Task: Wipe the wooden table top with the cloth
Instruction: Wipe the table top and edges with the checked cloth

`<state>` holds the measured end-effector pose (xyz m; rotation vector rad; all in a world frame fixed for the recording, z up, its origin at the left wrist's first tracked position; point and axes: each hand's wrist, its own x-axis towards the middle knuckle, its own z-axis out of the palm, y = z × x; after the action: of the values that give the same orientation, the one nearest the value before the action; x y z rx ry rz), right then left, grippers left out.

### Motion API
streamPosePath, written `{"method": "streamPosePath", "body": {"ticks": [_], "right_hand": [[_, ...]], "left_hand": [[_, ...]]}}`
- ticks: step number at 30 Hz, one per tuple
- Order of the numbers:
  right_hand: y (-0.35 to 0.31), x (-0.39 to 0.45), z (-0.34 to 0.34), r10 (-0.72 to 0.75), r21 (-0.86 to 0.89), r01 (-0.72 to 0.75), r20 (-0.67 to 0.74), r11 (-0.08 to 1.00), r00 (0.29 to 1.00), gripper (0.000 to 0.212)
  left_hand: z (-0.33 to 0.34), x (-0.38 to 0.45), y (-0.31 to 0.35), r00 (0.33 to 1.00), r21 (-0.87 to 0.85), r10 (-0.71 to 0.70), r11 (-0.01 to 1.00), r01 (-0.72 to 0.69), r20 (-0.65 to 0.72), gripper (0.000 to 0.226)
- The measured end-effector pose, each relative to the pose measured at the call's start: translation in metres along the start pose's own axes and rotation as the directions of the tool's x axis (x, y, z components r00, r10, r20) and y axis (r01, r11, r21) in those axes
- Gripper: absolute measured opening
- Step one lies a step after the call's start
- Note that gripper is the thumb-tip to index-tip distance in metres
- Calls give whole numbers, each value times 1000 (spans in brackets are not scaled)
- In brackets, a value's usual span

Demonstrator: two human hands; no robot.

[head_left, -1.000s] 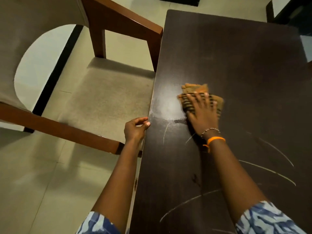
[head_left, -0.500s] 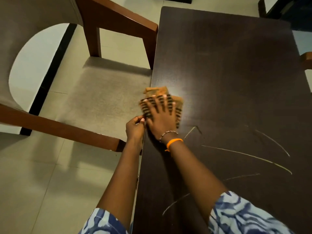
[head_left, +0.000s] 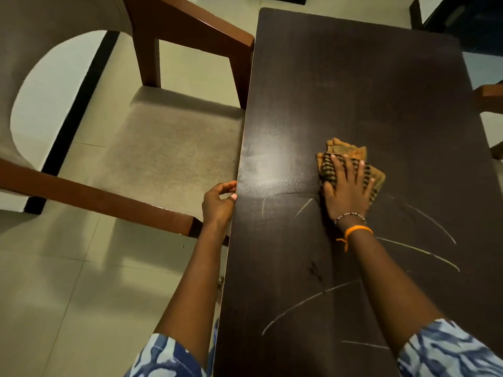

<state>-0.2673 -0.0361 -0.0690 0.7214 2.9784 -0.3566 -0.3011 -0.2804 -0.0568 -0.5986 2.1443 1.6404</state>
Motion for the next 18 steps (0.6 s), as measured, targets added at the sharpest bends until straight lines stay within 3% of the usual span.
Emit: {"method": "streamPosePath", "body": {"ticks": [2, 3, 7, 11, 14, 18], "right_hand": [[-26, -11, 6, 53, 14, -53, -1, 998, 999, 63], [-43, -17, 11, 5, 19, -5, 13, 1000, 1000, 64], [-118, -43, 31, -356, 64, 351, 132, 934, 925, 59], [-119, -40, 34, -530, 22, 536, 180, 844, 828, 57], [-79, -31, 26, -496, 37, 496, 133, 868, 858, 65], [8, -14, 2, -276, -19, 279, 94, 960, 956, 71]], "left_hand": [[2, 0, -2, 1000, 2, 2, 1000, -2, -11, 31], [3, 1, -3, 1000, 5, 1, 1000, -1, -18, 30], [16, -6, -3, 992, 131, 28, 991, -12, -122, 37], [30, -23, 5, 950, 342, 150, 938, -50, -275, 56], [33, -30, 4, 932, 492, 303, 853, -171, -200, 53], [51, -35, 9, 877, 548, 481, 740, -390, -25, 54]]}}
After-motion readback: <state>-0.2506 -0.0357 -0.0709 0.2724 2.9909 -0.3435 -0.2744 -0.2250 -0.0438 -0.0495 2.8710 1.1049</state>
